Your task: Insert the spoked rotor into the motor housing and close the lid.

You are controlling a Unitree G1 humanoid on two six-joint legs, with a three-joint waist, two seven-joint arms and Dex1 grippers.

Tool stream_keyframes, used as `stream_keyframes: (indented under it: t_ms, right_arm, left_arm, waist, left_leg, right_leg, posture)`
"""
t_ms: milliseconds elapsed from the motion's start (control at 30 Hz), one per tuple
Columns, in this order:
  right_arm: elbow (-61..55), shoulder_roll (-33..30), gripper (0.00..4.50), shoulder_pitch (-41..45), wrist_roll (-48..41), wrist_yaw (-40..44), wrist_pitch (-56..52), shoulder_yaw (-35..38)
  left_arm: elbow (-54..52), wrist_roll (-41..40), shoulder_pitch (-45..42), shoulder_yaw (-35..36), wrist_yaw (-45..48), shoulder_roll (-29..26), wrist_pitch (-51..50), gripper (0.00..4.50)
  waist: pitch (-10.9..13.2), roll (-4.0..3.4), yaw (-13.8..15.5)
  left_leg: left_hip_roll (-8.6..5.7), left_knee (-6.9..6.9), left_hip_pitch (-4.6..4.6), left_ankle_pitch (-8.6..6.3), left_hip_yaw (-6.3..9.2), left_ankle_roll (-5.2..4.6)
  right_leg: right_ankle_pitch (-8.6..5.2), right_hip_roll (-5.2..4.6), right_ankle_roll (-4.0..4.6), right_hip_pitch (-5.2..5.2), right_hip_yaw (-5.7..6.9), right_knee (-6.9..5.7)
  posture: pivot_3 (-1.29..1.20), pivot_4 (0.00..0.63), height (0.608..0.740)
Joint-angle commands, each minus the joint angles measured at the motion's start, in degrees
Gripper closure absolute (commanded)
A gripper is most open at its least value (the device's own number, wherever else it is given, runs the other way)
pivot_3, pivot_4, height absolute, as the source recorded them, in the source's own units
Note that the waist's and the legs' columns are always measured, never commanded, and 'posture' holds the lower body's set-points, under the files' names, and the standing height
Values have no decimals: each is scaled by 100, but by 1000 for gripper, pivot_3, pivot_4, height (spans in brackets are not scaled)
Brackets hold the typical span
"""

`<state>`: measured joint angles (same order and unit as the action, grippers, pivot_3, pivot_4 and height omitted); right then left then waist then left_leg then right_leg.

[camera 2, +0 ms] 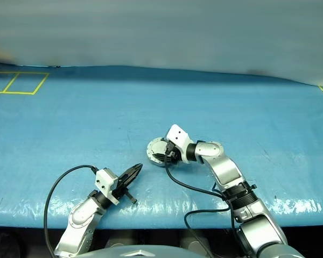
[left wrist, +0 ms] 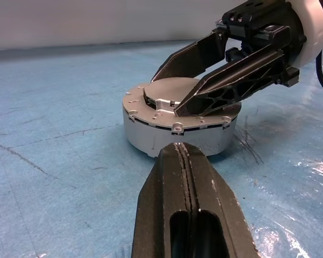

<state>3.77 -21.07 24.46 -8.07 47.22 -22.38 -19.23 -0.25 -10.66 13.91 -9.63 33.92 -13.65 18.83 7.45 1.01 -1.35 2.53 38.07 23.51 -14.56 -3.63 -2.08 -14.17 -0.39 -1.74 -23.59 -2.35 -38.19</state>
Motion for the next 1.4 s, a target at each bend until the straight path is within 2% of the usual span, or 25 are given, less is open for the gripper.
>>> stream_keyframes:
  t_ms: [33, 333, 467, 767, 1067, 1400]
  right_arm:
    - [33, 61, 1461, -102, 0, -22, -64, 40]
    - [-220, 276, 1461, -359, 27, -460, -1182, -45]
    - [-321, 168, 1461, -408, 119, -422, -1141, -144]
    - [-455, -9, 1461, 163, -218, -158, -1926, 106]
    - [12, -263, 1461, 283, -4, 441, -825, -165]
    - [520, -182, 1461, 47, 373, 542, 693, -260]
  left_arm:
    - [-163, -7, 7, -33, 11, 24, 77, 4500]
    - [-121, -15, 18, -9, 3, 33, 102, 4500]
    - [-111, -11, 9, -15, -3, 45, 103, 4500]
    - [-244, -26, -82, -43, -35, 62, -73, 4500]
    - [-185, -4, -49, -35, -44, 122, -8, 4500]
    - [-119, -3, -74, 20, -2, 104, 47, 4500]
  waist:
    - [0, 0, 0]
    - [-12, 1, 3]
    - [-24, -5, 7]
    - [-37, -14, 43]
    - [-36, -15, 61]
    - [-36, -15, 52]
  left_leg:
    - [0, 0, 0, 0, 0, 0]
    - [0, 0, -6, 0, 1, 0]
    - [0, 0, -8, 0, 1, 0]
    - [-3, 0, -5, 0, 1, 0]
    - [-5, -3, -1, -1, 2, -2]
    - [-4, -3, -4, -1, 0, -2]
  right_leg:
    - [0, 0, 0, 0, 0, 0]
    - [-1, -3, 3, 6, -1, -1]
    - [-5, -6, 10, 9, 0, 0]
    - [-12, -6, 22, 7, 1, 1]
    - [-7, -2, 13, 4, 3, 4]
    - [-3, 7, 6, 5, 1, 3]
  posture:
    - [0, 150, 740]
    - [0, 150, 740]
    - [0, 150, 740]
    - [0, 150, 740]
    - [0, 150, 740]
    - [0, 150, 740]
